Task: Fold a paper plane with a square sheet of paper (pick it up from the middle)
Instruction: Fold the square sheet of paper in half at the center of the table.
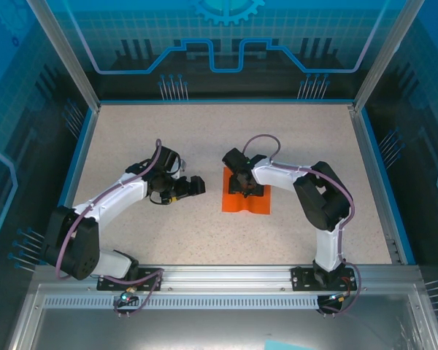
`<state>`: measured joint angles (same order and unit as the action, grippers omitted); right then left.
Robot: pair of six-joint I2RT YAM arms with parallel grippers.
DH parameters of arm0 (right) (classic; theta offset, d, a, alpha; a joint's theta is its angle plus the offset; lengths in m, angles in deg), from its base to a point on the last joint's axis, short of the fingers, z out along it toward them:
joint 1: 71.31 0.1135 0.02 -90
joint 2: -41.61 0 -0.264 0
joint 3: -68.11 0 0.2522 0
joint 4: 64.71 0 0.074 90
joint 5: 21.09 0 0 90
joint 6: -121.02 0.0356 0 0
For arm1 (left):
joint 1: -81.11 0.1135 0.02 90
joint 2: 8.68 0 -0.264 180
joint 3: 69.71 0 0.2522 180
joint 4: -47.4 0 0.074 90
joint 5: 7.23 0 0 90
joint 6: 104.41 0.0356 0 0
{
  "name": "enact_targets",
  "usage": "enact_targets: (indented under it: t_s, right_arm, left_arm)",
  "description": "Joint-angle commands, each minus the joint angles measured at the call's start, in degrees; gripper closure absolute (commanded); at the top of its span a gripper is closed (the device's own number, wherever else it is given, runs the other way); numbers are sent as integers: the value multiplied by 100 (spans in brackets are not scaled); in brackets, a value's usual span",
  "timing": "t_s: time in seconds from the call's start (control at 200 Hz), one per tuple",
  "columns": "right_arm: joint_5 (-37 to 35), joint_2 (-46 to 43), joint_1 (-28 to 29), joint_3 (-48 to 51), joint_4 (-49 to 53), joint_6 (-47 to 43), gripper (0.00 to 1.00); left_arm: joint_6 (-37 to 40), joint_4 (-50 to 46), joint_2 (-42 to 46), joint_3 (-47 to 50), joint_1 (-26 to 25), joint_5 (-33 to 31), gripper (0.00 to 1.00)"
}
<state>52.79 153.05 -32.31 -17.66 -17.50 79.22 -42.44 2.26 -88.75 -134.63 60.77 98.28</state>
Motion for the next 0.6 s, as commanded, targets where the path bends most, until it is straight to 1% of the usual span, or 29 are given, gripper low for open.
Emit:
enact_targets:
  t_s: [0.0, 0.095, 0.23, 0.365, 0.565, 0.595]
  right_arm:
    - [215, 172, 28, 217, -21, -35, 29]
    - [177, 63, 26, 231, -32, -30, 34]
    - [154, -36, 35, 205, 4, -64, 45]
    - [52, -141, 39, 176, 67, -83, 49]
    - [72, -360, 63, 205, 21, -110, 62]
    - [105, -383, 57, 207, 22, -117, 66]
  left_arm:
    - [148, -158, 71, 35, 60, 138, 1]
    - [149, -158, 78, 19, 56, 141, 1]
    - [149, -167, 87, 9, 58, 143, 1]
    - [149, -179, 117, 9, 61, 137, 1]
    - [149, -202, 137, 18, 56, 132, 1]
    - [148, -199, 150, 18, 56, 139, 1]
